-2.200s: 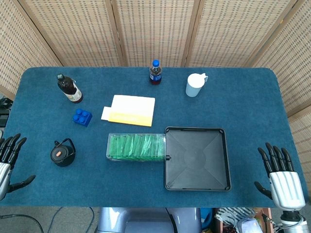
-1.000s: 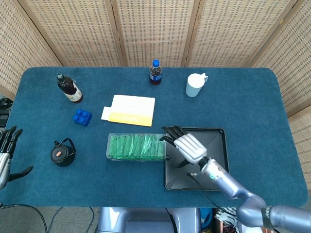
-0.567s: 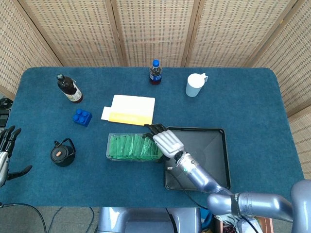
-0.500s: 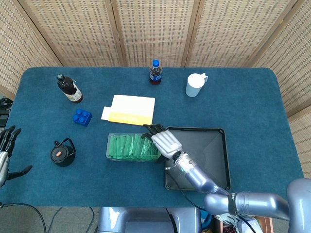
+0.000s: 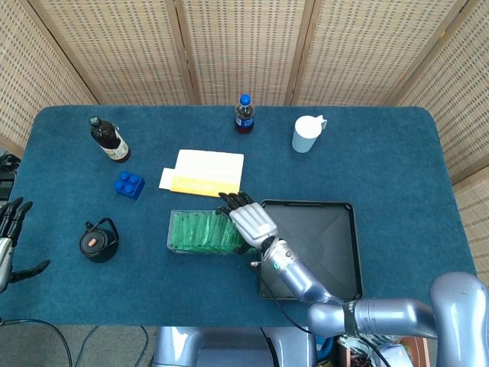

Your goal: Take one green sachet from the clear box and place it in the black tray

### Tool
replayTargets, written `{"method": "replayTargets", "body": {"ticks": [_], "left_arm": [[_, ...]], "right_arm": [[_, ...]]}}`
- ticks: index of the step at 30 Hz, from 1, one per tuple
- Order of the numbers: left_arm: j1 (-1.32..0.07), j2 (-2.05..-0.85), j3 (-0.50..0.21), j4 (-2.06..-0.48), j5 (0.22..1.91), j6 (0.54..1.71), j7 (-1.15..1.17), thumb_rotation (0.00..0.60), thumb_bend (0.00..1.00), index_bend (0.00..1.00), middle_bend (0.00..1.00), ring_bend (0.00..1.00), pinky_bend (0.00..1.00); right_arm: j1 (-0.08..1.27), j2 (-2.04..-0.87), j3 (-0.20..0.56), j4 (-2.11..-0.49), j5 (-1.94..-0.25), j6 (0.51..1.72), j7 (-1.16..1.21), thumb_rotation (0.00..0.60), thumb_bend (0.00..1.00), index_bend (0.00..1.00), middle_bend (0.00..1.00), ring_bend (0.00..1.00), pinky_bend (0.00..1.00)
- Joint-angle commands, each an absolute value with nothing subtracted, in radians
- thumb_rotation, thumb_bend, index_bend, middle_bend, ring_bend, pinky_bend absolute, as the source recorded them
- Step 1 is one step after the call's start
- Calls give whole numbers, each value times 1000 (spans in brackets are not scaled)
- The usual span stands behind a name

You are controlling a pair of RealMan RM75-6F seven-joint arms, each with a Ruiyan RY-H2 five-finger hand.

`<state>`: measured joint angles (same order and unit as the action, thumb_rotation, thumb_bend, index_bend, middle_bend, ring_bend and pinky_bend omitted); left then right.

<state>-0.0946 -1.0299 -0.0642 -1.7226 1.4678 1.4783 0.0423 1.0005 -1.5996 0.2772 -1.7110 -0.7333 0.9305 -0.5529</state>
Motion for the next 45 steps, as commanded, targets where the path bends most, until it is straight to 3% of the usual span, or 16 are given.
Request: {"method": "replayTargets", "body": {"ticks": [1, 9, 17, 22, 33, 45], "left_arm": [[-95, -1030, -65, -1723, 1467, 1479, 43, 600, 55, 0, 0, 0, 0], [-94, -1028, -64, -1724, 1468, 1481, 38, 600, 54, 0, 0, 0, 0], [-95, -1026, -65, -1722, 1466, 1480, 30, 600, 54, 0, 0, 0, 0], [-96, -1024, -65, -1721, 1465, 1477, 26, 600, 54, 0, 0, 0, 0], [-99, -1020, -67, -1720, 1458, 1469, 11, 600, 54, 0, 0, 0, 0], [-107, -1018, -68, -1713, 1448, 1450, -8, 600, 54, 0, 0, 0, 0]], "right_arm": [[1014, -1602, 274, -1705, -710, 934, -563, 600, 264, 262, 0, 0, 0], [1036, -1624, 244, -1684, -698, 947, -592, 600, 277, 262, 0, 0, 0], [1046, -1644, 240, -1656, -727, 976, -592, 600, 521, 316, 1, 0, 0], [1046, -1651, 239, -1640, -751, 991, -590, 600, 583, 328, 4, 0, 0], [1072, -1645, 330, -1594, -729, 1035, -576, 600, 598, 328, 4, 0, 0], [1119, -1641, 360, -1540, -572, 1011, -647, 600, 783, 353, 3, 0, 0]]}}
